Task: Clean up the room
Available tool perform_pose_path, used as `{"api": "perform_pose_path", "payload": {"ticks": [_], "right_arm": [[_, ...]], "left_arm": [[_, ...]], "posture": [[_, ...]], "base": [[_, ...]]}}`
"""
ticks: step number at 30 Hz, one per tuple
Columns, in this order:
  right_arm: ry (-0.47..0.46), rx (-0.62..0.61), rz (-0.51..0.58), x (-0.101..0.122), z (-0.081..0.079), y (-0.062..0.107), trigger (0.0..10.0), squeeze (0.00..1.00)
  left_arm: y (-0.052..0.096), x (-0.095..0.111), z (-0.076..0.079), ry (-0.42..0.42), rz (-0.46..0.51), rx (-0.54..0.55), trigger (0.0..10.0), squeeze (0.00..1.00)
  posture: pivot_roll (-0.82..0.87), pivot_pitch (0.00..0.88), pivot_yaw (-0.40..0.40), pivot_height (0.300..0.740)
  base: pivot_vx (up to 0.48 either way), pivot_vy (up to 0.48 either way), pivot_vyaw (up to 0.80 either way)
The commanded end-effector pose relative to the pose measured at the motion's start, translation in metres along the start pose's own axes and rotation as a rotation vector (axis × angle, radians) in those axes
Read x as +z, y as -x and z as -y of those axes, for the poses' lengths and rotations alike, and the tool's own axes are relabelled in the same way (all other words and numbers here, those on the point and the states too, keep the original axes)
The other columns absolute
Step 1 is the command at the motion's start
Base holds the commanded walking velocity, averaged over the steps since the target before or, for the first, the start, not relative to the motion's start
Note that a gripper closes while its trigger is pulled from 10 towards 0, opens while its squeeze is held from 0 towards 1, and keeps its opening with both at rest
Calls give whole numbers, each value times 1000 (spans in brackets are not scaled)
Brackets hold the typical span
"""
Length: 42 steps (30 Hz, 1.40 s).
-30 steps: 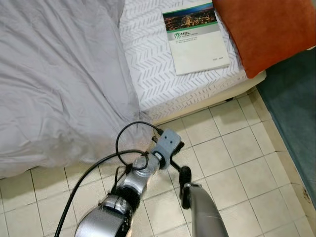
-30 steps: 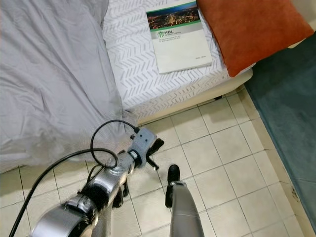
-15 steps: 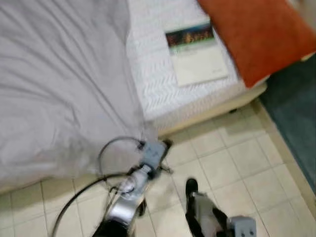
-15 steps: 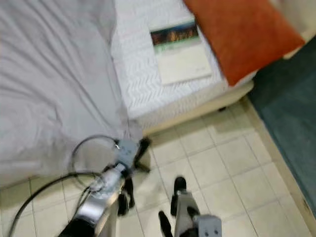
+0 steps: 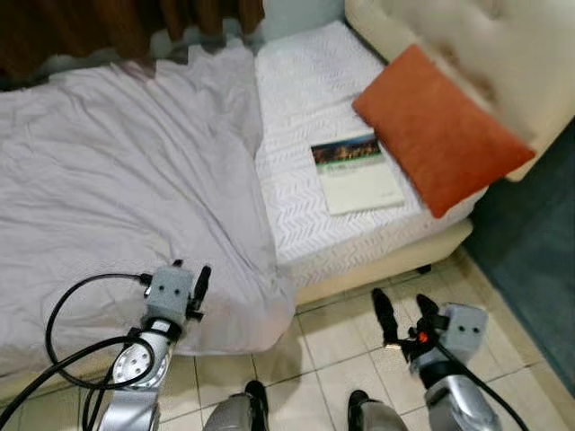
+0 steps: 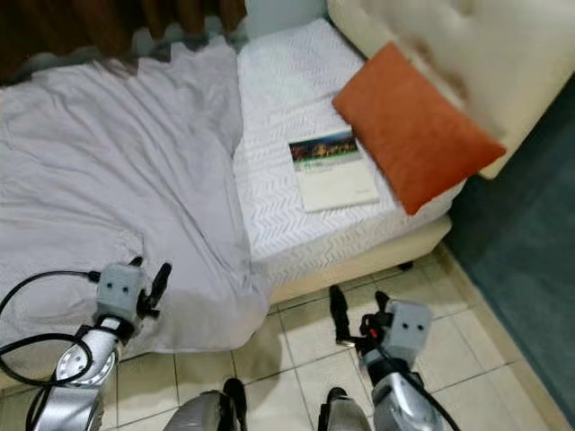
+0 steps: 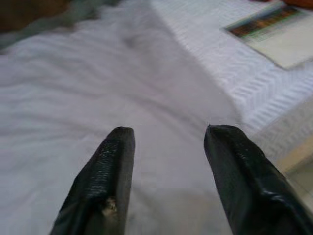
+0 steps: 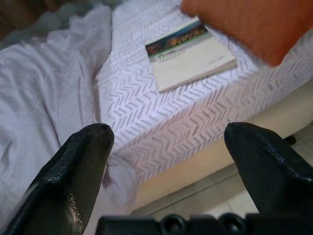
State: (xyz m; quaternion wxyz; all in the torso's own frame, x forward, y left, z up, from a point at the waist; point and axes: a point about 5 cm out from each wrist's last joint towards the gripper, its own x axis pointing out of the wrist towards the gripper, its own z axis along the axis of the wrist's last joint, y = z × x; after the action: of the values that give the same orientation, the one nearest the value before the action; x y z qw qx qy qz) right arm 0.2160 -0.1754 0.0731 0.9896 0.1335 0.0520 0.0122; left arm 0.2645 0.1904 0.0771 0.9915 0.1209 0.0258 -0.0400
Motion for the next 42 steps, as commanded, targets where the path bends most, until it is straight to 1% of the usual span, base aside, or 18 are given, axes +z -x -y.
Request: {"api": "perform_pose_path", "payload": {"ticks": [1, 7, 10, 13, 14, 16, 17, 18, 19, 20, 21, 23, 26, 27, 28, 31, 39, 42], "right_arm": [[2, 9, -11, -3, 4, -6, 10000, 0], [27, 49, -3, 1, 5, -27, 10000, 0], [38, 57, -1, 2, 4, -30, 10000, 0], [61, 70, 0, 1, 5, -32, 10000, 0], [61, 67, 11, 1, 6, -33, 10000, 0], [58, 61, 16, 1, 7, -33, 10000, 0], [62, 46, 41, 3, 8, -32, 10000, 0], [62, 46, 41, 3, 8, -32, 10000, 0], [56, 33, 75, 8, 9, -31, 10000, 0], [56, 33, 75, 8, 9, -31, 10000, 0], [61, 13, 113, 12, 12, -27, 10000, 0], [68, -21, 154, 15, 16, -22, 10000, 0], [78, -40, 135, 9, 18, -21, 10000, 0], [78, -40, 135, 9, 18, -21, 10000, 0], [87, -33, 132, 9, 17, -22, 10000, 0], [91, -19, 99, 4, 13, -26, 10000, 0], [103, 1, 92, 1, 11, -28, 10000, 0], [114, 17, 94, 0, 10, -28, 10000, 0]], "left_arm": [[6, -5, -3, 26, -31, 63, 10000, 1000], [0, -12, 10, 85, -86, 88, 10000, 1000], [0, -17, 13, 94, -110, 82, 10000, 1000], [0, -20, 15, 76, -128, 74, 10000, 1000], [-1, -20, 15, 59, -129, 73, 10000, 0], [-2, -21, 15, 51, -131, 73, 10000, 0], [-2, -15, 14, 49, -81, 71, 10000, 0], [-2, -15, 14, 49, -81, 71, 10000, 0], [-3, -7, 13, 26, -27, 63, 10000, 0], [-3, -7, 13, 26, -27, 63, 10000, 0], [-4, 3, 12, 11, 27, 53, 10000, 0], [-6, 15, 13, -5, 75, 24, 10000, 0], [-14, 26, 18, 43, 107, -28, 10000, 0], [-14, 26, 18, 43, 107, -28, 10000, 0], [-17, 25, 18, 69, 100, -36, 10000, 0], [-23, 17, 19, 100, 50, -58, 10000, 0], [-19, 7, 24, 129, 2, -82, 10000, 0], [-19, 1, 22, 146, -20, -77, 10000, 0]], "posture": [[-5, 0, 23, 740], [-14, 0, 9, 740], [-18, 0, 8, 740], [-28, 0, 14, 740], [-31, 0, 16, 740], [-34, 0, 17, 740], [-38, 0, 19, 740], [-38, 0, 19, 740], [-38, 0, 21, 740], [-38, 0, 21, 740], [-41, 0, 24, 740], [-39, 0, 27, 740], [-40, 0, 31, 740], [-40, 0, 31, 740], [-42, 0, 34, 740], [-50, 0, 39, 740], [-52, 0, 39, 740], [-47, 0, 35, 740]], "base": [[0, 0, 0], [0, 0, 340], [0, 0, 621], [0, 0, 563], [0, 0, 0], [0, 0, 0], [0, 0, 0], [0, 0, 0], [0, 0, 0], [0, 0, 0], [0, 0, 0], [0, 0, 0], [0, 0, 0], [0, 0, 0], [0, 0, 0], [0, 320, -521], [0, 480, -776], [0, 480, 0]]}}
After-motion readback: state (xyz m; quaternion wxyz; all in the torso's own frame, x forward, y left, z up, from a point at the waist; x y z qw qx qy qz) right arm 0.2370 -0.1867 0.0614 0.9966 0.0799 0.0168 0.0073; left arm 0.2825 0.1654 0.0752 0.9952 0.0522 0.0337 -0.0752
